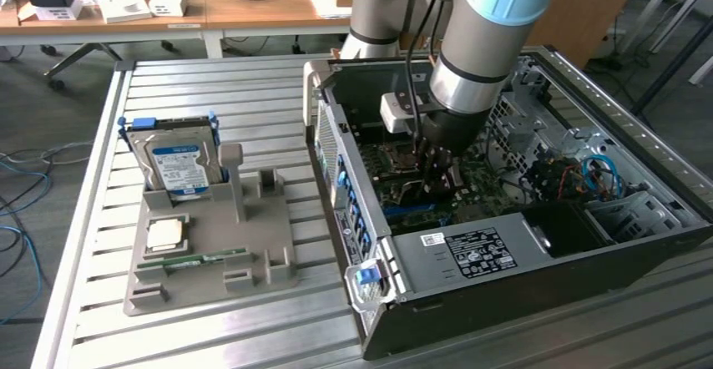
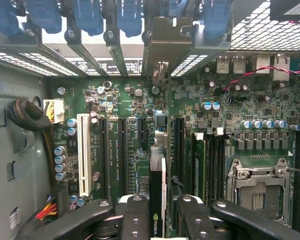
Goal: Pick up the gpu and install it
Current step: 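Insert the gpu into the slot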
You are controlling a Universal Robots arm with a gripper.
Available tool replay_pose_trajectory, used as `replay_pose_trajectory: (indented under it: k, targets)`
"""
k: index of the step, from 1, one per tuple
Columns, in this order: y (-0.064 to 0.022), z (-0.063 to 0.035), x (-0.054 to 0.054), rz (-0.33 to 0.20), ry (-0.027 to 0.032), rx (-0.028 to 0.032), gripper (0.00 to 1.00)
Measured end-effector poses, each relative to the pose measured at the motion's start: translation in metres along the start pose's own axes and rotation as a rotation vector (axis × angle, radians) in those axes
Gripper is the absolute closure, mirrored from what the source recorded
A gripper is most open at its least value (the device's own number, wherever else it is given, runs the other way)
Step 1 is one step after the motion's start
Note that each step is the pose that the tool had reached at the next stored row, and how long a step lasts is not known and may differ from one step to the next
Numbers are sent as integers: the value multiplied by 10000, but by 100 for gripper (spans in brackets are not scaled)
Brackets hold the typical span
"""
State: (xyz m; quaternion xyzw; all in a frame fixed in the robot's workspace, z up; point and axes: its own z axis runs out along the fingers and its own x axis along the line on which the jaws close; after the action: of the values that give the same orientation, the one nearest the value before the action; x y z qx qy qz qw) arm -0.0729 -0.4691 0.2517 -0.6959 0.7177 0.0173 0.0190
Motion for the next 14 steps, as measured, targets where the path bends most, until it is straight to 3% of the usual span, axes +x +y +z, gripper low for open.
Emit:
replay_pose_trajectory:
  k: [14]
  targets:
    - [0, 12, 1, -17, 0, -1, 74]
